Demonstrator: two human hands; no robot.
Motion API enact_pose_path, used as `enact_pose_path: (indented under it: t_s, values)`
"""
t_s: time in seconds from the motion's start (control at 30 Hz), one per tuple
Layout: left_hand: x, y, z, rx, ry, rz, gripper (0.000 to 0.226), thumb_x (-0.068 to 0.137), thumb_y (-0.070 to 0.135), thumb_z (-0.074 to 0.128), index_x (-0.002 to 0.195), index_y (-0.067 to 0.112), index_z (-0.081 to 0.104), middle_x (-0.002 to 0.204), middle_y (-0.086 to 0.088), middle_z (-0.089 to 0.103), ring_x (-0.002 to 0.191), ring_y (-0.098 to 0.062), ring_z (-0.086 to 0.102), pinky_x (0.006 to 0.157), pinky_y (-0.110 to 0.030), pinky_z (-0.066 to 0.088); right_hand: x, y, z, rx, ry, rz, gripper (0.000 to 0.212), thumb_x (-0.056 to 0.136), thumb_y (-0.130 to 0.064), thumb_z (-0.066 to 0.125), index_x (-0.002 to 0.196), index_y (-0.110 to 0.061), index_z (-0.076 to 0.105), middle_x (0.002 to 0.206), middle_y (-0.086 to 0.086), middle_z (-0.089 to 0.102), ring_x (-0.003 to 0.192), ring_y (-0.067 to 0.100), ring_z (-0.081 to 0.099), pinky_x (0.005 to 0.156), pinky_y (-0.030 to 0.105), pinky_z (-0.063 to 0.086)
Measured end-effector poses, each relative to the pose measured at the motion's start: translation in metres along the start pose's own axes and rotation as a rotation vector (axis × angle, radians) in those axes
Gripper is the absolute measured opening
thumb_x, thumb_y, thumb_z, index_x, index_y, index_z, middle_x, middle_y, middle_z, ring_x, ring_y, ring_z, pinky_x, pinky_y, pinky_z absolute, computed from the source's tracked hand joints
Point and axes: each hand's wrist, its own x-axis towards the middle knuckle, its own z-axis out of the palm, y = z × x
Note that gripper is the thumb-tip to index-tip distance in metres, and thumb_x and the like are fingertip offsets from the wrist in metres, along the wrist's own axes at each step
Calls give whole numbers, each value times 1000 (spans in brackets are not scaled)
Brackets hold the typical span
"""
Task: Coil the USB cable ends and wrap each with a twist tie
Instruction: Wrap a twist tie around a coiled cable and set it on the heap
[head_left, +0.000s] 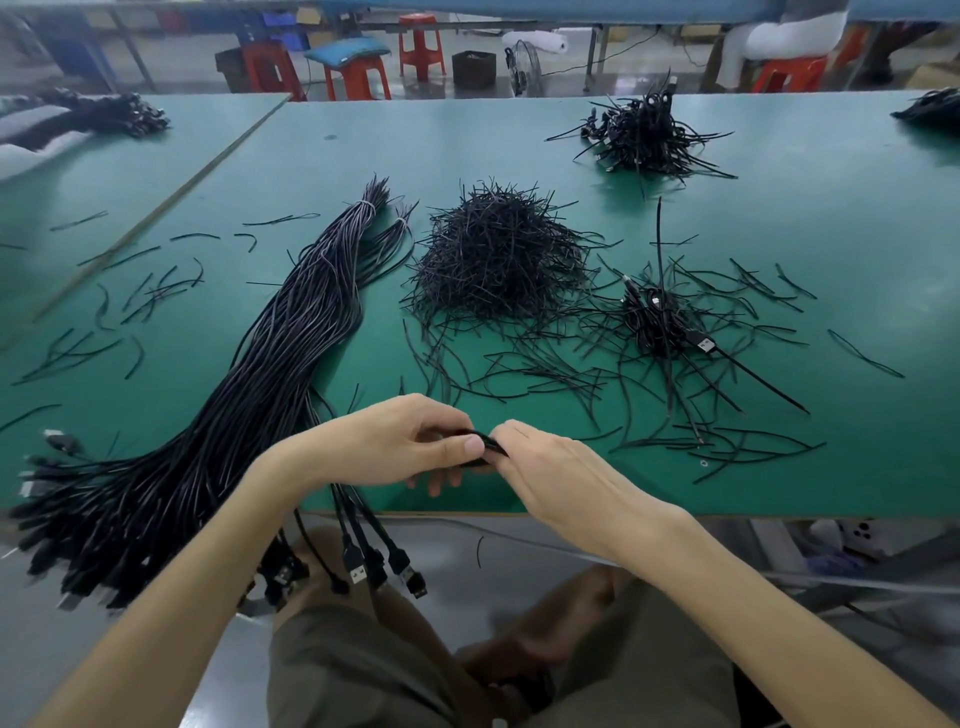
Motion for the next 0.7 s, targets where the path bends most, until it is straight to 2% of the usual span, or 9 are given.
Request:
enact_pose_path:
  t_s: [0.13,0.27,0.33,0.4,0.47,0.53,0.57,0.63,0.7]
  values:
    - [3,-5,9,-26,110,6,20,103,35,56,96,19,65,79,3,74,64,-20,72,57,-28,53,3,1,-3,66,-42,50,30,109,-37,29,94,-15,43,85,-1,54,76,30,54,74,48,46]
    - [9,-11,17,-127,200,9,15,104,28,57,99,15,60,72,-6,72,51,-23,62,53,-35,52,6,7,-1,148,-17,77,32,109,-42,30,87,-19,36,73,2,54,66,34,52,64,46,42]
    - [12,-13,18,-97,242,-2,18,105,31,55,91,20,60,66,0,70,48,-17,56,49,-30,47,10,8,-1,257,5,107,34,108,-45,32,91,-18,42,73,9,58,67,36,55,66,49,47]
    - [15,-15,19,-53,276,-31,23,106,34,51,87,23,58,62,13,64,47,-4,51,47,-18,40,13,9,-2,373,30,128,33,108,-44,36,97,-17,49,74,13,60,69,38,57,74,55,52]
    - [19,-17,20,-5,292,-44,29,108,35,46,84,22,56,58,17,57,48,-1,49,49,-15,38,15,11,-2,413,61,120,26,107,-42,40,104,-19,53,69,5,57,66,32,55,73,55,52]
    - [22,-19,21,50,335,-45,37,108,39,41,79,18,51,54,11,51,47,-3,43,51,-17,37,14,12,-1,344,92,74,24,107,-40,42,116,-22,52,75,-8,58,66,16,55,68,43,50]
    - [24,-21,21,70,364,-47,40,108,41,40,77,17,50,54,10,48,47,-4,41,51,-18,36,12,11,0,276,101,46,30,106,-42,42,126,-22,50,87,-11,60,72,11,57,69,37,49]
    - [26,-23,21,96,399,-61,41,108,41,39,76,18,50,55,9,47,48,-4,41,51,-20,36,9,10,3,53,133,0,52,103,-49,44,145,-19,41,116,-7,56,80,15,59,71,33,49]
    - [28,-24,22,113,395,-78,41,108,40,39,75,19,50,57,8,47,49,-4,41,52,-20,36,8,9,6,-204,176,-43,68,100,-52,48,153,-11,35,123,0,50,68,16,52,58,29,44]
